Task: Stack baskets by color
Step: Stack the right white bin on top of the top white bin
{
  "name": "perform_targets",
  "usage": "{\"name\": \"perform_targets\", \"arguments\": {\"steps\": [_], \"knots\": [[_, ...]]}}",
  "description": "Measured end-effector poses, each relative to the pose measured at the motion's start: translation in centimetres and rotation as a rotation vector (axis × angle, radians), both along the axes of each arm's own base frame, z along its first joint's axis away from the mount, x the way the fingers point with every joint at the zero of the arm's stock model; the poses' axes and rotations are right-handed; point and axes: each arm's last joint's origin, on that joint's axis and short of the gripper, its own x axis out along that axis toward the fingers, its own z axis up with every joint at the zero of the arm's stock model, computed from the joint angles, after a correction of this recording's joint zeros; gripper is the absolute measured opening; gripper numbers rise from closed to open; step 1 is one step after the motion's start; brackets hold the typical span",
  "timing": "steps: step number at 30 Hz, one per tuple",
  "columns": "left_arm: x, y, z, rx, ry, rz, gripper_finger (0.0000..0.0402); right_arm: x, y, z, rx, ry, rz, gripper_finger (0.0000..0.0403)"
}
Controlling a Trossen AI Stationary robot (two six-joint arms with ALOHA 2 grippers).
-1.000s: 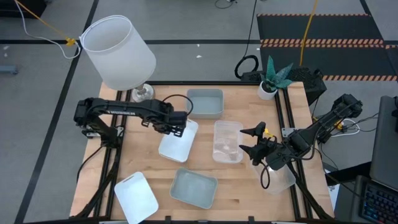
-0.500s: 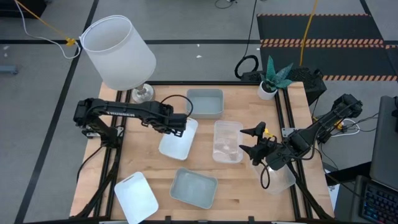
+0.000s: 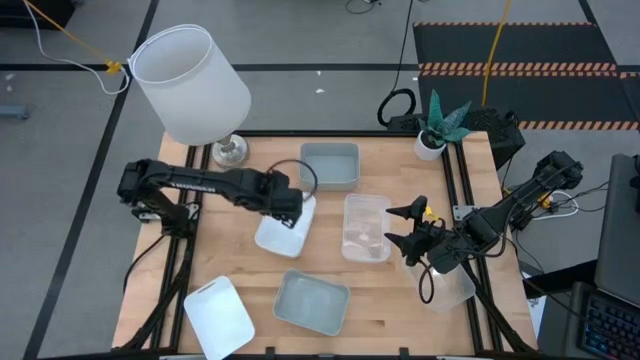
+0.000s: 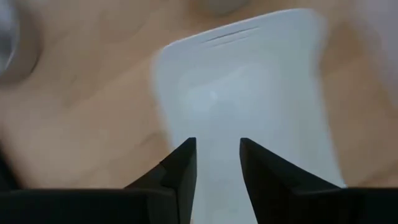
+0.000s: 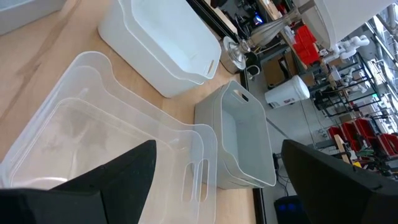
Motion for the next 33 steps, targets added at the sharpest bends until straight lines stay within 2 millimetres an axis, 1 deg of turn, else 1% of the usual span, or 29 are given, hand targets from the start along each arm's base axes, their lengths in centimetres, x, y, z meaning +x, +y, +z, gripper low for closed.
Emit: {"name": "perform_targets", "arguments": {"steps": [4,8,11,14,17,20,23,26,29,33], "knots": [[1.1,-3.3,0.4,0.075,-0.107,-0.247,0.0124,0.0,0.0,0.0,0.001,0.0,0.0,0.0338],[1.3,-6.9,0.7,0.127,-0.178,-0.485,0.0124,0.0,0.0,0.0,0.001,-0.001,0.0,0.0338],[0.7,-9.2,0.7,0.15,-0.152,-0.639,0.0124,0.0,0.0,0.0,0.001,-0.001,0.0,0.0338],[0.1,-10.8,0.0,0.173,-0.077,-0.766,0.0125,0.0,0.0,0.0,0.001,-0.001,0.0,0.0338],[-0.6,-11.4,-0.4,0.176,-0.01,-0.806,0.014,0.0,0.0,0.0,0.004,-0.005,0.0,0.0338],[-1.0,-11.7,-1.1,0.152,0.061,-0.808,0.0172,0.1,0.0,0.1,0.008,-0.012,0.001,0.0338],[-0.9,-11.7,-1.9,0.132,0.124,-0.816,0.0208,0.1,0.0,0.1,0.008,-0.012,0.001,0.0338],[-0.9,-11.6,-2.9,0.13,0.221,-0.817,0.0234,0.1,0.0,0.1,0.006,-0.012,0.001,0.0338],[-0.6,-11.6,-3.5,0.134,0.252,-0.839,0.0242,0.1,0.0,0.1,0.006,-0.011,0.002,0.0338],[-0.2,-11.7,-4.1,0.132,0.261,-0.84,0.0233,0.1,0.0,0.1,0.004,-0.01,0.003,0.0338]]}}
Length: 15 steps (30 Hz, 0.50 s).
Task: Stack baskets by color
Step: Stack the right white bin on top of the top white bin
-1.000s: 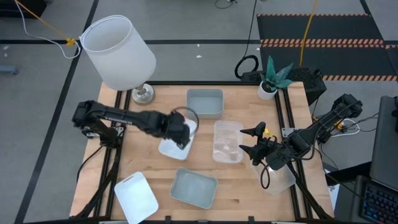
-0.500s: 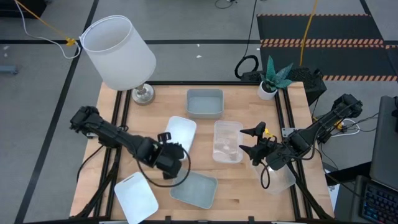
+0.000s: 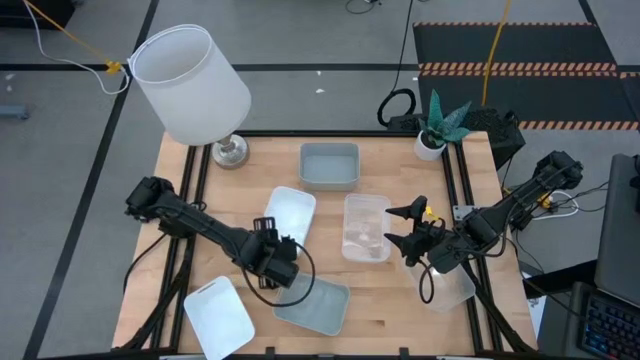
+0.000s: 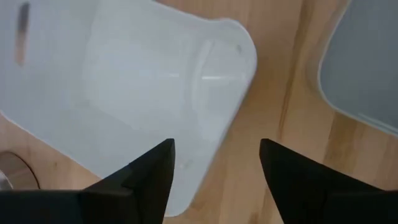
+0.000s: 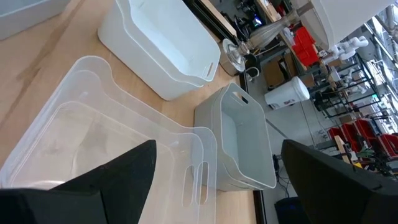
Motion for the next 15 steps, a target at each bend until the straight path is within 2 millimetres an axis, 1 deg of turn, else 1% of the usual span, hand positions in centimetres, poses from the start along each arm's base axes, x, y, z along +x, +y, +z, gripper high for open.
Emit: {"name": "perform_targets", "arguments": {"steps": [5,10,12,15], "knots": [[0.4,0.0,-0.5,0.002,0.018,-0.018,0.0201,0.0,0.0,0.0,-0.002,0.001,0.001,0.0338],[0.3,0.0,-0.5,0.003,0.02,-0.034,0.0165,0.0,0.0,0.0,-0.002,0.001,0.001,0.0338],[0.2,0.0,-0.8,0.008,0.032,-0.05,0.0153,0.0,0.0,0.0,-0.004,0.002,0.002,0.0338],[-0.1,0.2,-1.9,0.01,0.052,-0.049,0.0139,0.0,0.0,0.0,-0.005,0.003,0.003,0.0338]]}}
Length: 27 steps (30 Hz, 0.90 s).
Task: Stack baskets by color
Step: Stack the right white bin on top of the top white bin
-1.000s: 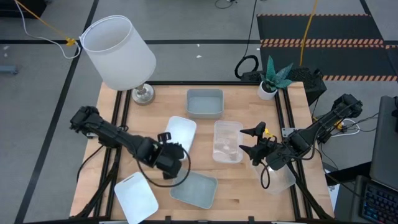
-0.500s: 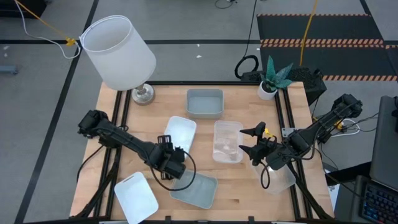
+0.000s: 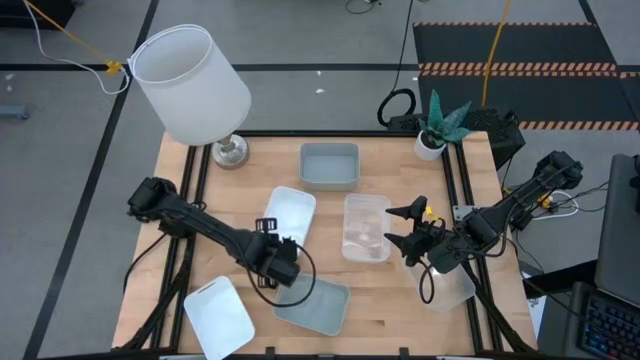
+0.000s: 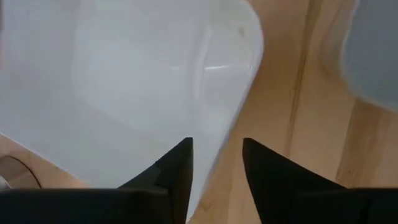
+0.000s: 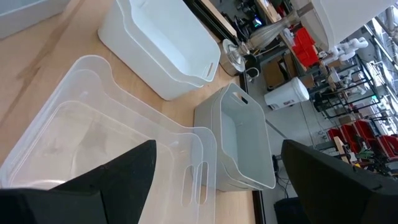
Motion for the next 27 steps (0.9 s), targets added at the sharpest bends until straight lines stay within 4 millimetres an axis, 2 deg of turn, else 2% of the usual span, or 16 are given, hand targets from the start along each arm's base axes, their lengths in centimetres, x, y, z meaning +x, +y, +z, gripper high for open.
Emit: {"name": "perform_targets", "arguments": {"steps": [8,17,27], "knots": [[-0.4,-0.1,-2.0,-0.076,0.015,0.046,0.0095,0.0,0.0,0.0,0.0,0.0,0.0,0.0338],[-0.4,-0.1,-2.1,-0.089,-0.015,0.134,0.0044,0.0,0.0,0.0,0.0,0.0,0.0,0.0338],[-0.3,-0.2,-2.1,-0.084,-0.006,0.064,0.0031,0.0,0.0,0.0,0.0,0.0,0.0,0.0338]]}}
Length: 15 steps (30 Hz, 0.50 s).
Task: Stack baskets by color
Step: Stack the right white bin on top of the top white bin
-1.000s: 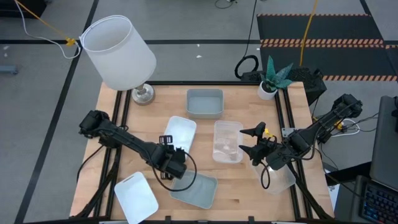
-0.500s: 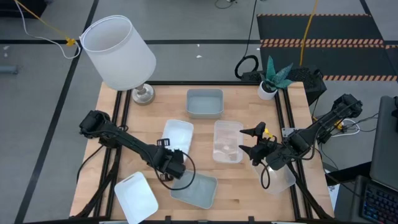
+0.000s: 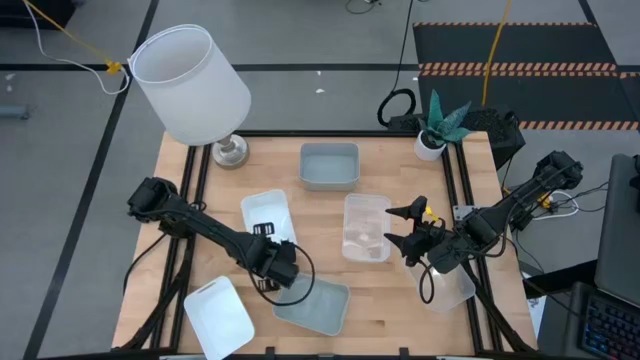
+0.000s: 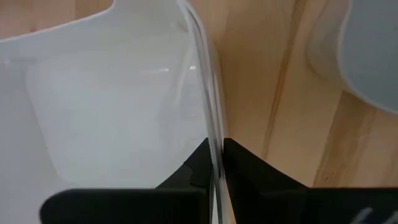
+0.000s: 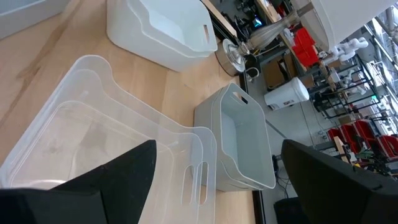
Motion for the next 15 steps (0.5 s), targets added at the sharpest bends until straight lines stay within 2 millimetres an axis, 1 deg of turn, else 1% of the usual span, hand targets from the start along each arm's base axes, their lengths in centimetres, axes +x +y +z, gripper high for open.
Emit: {"name": "perform_targets", "arguments": {"steps": [6,15], "knots": [[0.6,0.0,0.0,-0.002,-0.031,-0.101,0.003,0.0,0.0,0.0,0.0,0.0,0.0,0.0338],[1.0,1.2,0.0,0.01,-0.021,-0.121,0.003,0.0,0.0,0.0,0.0,0.0,0.0,0.0338]]}}
